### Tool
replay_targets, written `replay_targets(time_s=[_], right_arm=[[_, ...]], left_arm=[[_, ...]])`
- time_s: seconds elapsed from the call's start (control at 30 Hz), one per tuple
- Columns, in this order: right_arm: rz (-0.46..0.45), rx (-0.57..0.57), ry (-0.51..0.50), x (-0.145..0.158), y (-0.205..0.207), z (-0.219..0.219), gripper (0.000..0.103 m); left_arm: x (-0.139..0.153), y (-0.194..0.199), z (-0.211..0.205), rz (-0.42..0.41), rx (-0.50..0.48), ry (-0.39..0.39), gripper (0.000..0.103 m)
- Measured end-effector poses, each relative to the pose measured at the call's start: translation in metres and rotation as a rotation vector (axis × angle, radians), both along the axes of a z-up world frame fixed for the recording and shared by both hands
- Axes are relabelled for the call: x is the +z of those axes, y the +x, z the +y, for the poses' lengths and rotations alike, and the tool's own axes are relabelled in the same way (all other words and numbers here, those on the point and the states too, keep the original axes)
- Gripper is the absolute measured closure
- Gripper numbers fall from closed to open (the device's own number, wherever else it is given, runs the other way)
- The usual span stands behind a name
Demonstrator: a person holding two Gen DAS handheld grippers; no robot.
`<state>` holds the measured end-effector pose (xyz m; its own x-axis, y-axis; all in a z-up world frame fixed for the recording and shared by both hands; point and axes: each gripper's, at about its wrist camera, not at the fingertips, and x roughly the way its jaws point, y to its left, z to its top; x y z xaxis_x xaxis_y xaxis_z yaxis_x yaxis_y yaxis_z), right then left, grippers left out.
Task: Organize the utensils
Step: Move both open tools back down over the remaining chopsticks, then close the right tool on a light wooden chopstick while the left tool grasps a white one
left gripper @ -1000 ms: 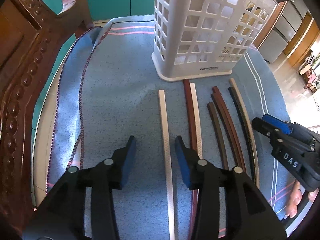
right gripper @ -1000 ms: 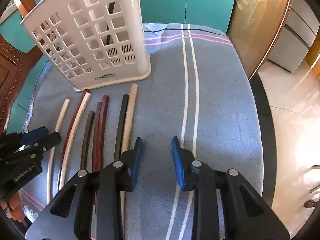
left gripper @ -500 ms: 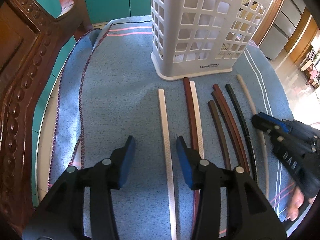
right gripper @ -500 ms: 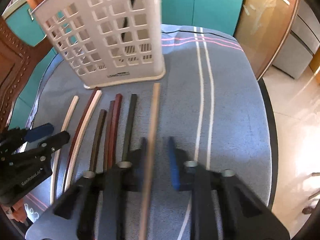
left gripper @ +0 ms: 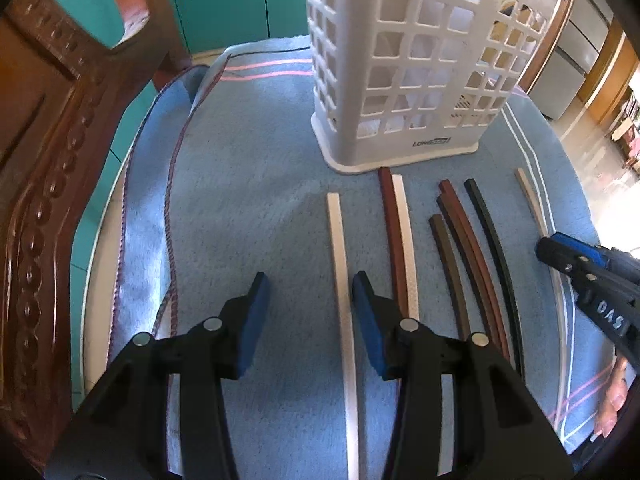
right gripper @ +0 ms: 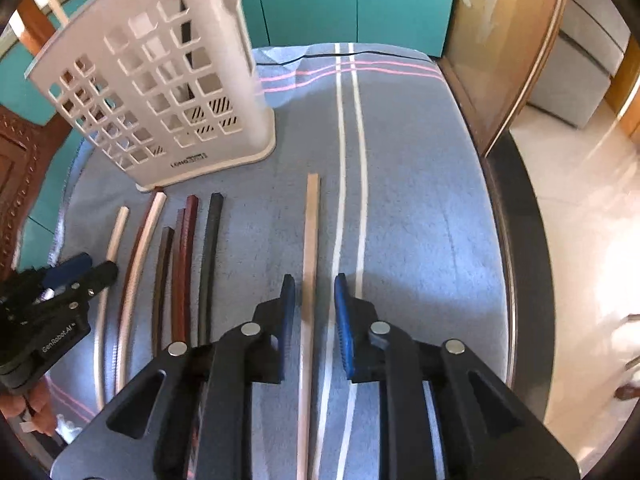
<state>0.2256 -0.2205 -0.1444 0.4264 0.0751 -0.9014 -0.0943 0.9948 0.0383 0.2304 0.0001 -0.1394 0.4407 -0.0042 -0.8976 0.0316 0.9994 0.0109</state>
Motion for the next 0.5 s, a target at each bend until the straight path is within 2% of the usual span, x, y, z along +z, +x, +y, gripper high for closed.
replay_targets(time_s=[0.17, 0.4, 0.47, 0.5], right_arm=[[-0.021, 0.021, -0.065, 0.000, 0.000, 0.011, 0.083], [-0.012, 0.027, -0.054, 0.001, 0.004, 0.012, 0.083], [-0.011, 0.030, -0.046, 0.001, 0.005, 0.016, 0.085], [-0.010, 0.032, -0.040, -0.001, 0.008, 0.011, 0.090]], left_arm=[[0.001, 0.000, -0.007, -0.004, -0.004, 0.010, 0.058], [0.002, 0.000, -0.001, -0.005, -0.019, 0.007, 0.058], [0.000, 0.001, -0.002, -0.004, -0.019, 0.007, 0.058], [0.000, 0.002, 0.000, -0.003, -0.019, 0.005, 0.058]])
